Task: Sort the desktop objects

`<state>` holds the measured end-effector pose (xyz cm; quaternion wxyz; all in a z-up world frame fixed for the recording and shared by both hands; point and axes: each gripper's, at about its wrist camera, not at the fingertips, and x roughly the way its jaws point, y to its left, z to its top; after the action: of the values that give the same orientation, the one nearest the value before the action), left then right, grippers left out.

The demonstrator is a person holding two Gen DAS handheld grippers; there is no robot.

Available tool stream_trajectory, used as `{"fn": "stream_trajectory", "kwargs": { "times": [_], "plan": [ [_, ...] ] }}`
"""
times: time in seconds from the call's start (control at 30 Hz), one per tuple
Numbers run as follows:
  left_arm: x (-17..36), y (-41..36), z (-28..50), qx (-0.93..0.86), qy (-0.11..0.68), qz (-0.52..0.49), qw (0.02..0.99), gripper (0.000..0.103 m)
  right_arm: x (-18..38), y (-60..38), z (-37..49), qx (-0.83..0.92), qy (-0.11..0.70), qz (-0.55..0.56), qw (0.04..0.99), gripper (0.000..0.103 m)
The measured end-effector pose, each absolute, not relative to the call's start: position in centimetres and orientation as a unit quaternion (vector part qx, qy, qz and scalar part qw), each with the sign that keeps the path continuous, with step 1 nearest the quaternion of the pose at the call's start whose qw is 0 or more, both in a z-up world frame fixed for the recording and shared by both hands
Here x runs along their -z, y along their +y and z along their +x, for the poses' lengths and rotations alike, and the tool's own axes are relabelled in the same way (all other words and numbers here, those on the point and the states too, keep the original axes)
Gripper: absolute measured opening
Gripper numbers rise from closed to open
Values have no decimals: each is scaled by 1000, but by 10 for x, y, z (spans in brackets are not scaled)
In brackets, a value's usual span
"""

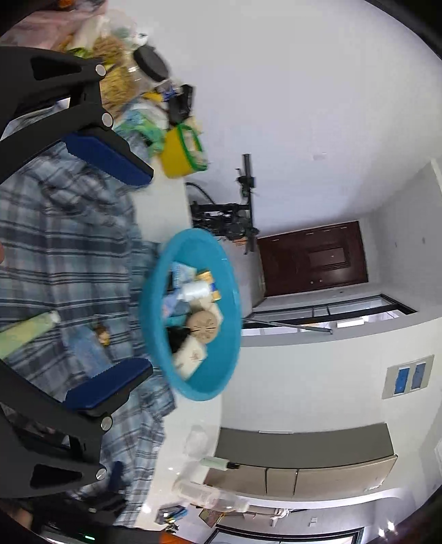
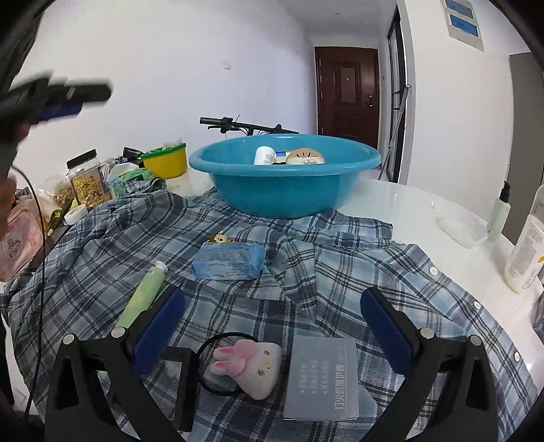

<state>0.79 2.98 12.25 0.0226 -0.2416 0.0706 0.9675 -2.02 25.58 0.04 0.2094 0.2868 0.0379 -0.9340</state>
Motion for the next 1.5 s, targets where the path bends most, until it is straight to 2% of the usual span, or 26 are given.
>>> {"fn": "stream_trajectory", "kwargs": {
  "times": [0.27,0.5,1.13,1.5],
  "plan": [
    [-49,23,16,-955,31,-292,35,103,0,261,-21,936,24,285,204,103],
    [-15,24,10,-949,37,-312,26,103,0,260,-21,936,26,287,203,103],
    [5,18,9,-944,-5,-327,53,103,1,261,-22,934,24,294,202,103],
    [3,25,12,-946,11,-319,52,103,2,261,-24,933,25,297,203,103]
  ]
}}
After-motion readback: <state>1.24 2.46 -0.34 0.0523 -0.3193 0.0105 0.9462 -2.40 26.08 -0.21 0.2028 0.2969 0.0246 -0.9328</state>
